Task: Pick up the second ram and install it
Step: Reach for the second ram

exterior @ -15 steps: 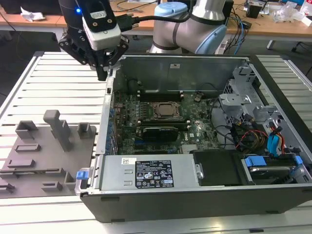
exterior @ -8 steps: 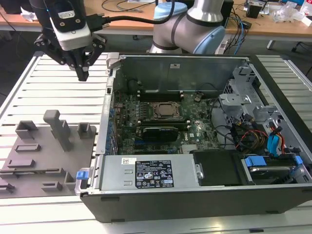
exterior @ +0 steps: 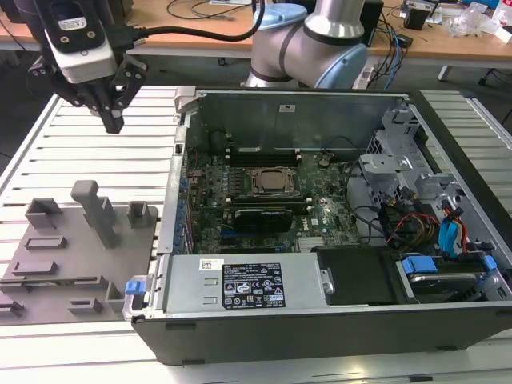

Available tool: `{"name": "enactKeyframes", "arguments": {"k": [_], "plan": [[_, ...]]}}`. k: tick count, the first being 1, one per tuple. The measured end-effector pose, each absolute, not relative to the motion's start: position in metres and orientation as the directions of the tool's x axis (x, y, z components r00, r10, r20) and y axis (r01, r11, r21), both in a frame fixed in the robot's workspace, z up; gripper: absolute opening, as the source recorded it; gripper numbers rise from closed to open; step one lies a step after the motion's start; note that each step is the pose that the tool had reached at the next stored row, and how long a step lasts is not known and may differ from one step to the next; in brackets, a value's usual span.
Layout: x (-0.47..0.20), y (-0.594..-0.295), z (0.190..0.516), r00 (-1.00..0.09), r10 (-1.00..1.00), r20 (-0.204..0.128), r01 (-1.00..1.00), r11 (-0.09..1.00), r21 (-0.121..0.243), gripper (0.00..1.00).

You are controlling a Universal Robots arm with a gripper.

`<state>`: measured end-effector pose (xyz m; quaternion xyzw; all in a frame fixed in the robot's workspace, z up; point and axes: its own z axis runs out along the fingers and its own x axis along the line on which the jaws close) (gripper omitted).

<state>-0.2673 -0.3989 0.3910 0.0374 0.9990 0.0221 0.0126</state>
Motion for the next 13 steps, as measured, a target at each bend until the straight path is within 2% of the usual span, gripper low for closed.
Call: {"name": "enactKeyframes", "arguments": {"k": [13], "plan": [[-0.319, -0.399, 0.39, -0.997, 0.075, -0.023, 0.074, 0.996, 0.045, 0.11]]}}
